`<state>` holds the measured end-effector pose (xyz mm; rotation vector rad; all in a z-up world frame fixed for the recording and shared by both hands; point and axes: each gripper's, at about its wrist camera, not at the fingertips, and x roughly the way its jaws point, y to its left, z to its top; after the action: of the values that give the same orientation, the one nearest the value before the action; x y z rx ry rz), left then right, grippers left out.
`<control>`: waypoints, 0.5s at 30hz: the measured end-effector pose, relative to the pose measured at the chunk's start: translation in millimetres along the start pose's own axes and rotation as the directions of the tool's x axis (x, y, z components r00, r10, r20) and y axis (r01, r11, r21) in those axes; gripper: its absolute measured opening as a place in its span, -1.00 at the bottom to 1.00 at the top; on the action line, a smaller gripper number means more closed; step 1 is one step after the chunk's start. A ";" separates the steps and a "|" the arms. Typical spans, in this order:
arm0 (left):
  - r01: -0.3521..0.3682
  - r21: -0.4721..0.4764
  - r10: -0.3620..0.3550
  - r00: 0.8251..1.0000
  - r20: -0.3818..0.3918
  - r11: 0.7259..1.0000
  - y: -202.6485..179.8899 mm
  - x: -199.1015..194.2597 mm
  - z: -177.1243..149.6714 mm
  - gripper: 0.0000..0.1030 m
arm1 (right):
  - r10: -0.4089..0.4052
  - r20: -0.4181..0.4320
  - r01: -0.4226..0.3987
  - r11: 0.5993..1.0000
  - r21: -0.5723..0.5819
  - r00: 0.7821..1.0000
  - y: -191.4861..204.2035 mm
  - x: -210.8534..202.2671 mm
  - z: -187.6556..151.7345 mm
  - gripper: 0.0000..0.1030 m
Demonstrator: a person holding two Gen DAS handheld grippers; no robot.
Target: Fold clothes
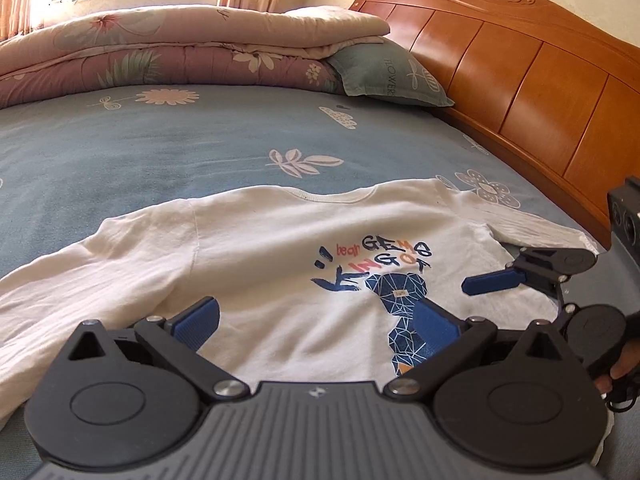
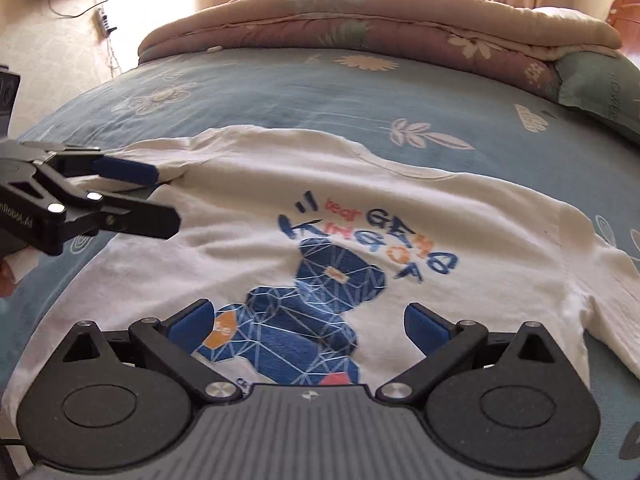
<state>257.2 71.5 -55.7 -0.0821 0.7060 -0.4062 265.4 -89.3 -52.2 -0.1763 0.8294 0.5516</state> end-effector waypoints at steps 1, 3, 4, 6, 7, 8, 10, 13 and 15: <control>0.001 0.003 -0.001 1.000 0.001 1.000 -0.7 -1.0 0.2 0.98 | 0.008 -0.027 -0.008 1.000 -0.016 1.000 8.6 7.2 -1.6 1.00; 0.004 0.010 -0.004 1.000 0.004 1.000 -2.4 -3.2 0.5 0.98 | -0.002 -0.050 -0.001 0.999 -0.042 0.999 17.8 13.2 -12.6 1.00; 0.011 0.014 -0.012 1.000 0.008 1.000 -3.7 -4.6 0.6 0.98 | -0.010 -0.045 0.008 0.999 -0.048 0.999 20.3 11.8 -19.4 1.00; 0.026 0.021 -0.027 1.000 0.014 0.999 -6.2 -6.8 0.9 0.98 | -0.032 -0.042 0.032 0.999 -0.014 0.999 19.2 0.1 -32.6 1.00; 0.032 0.024 -0.033 0.999 0.016 0.999 -7.4 -7.5 1.0 0.98 | -0.048 -0.051 0.049 0.999 0.006 0.998 18.5 -6.2 -39.3 1.00; 0.034 0.026 -0.034 0.999 0.015 0.999 -9.0 -7.5 1.1 0.98 | -0.068 -0.063 0.069 0.997 0.017 0.996 18.9 -12.5 -45.8 1.00; 0.033 0.034 -0.034 0.999 0.012 0.999 -13.1 -7.7 0.6 0.98 | -0.096 -0.074 0.099 0.994 0.039 0.993 21.4 -30.1 -59.8 1.00; 0.049 0.056 -0.050 0.999 0.013 0.997 -22.8 -9.2 -0.8 0.98 | -0.096 -0.041 0.099 0.991 0.086 0.995 26.5 -53.6 -77.3 1.00; 0.063 0.083 -0.064 0.998 0.005 0.995 -31.5 -9.5 -3.3 0.98 | -0.114 -0.052 0.118 0.988 0.095 0.992 29.7 -58.2 -90.6 1.00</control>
<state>238.0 46.4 -45.8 -0.0277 0.6795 -0.4956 159.1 -119.5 -68.0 -0.1467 0.8837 0.3976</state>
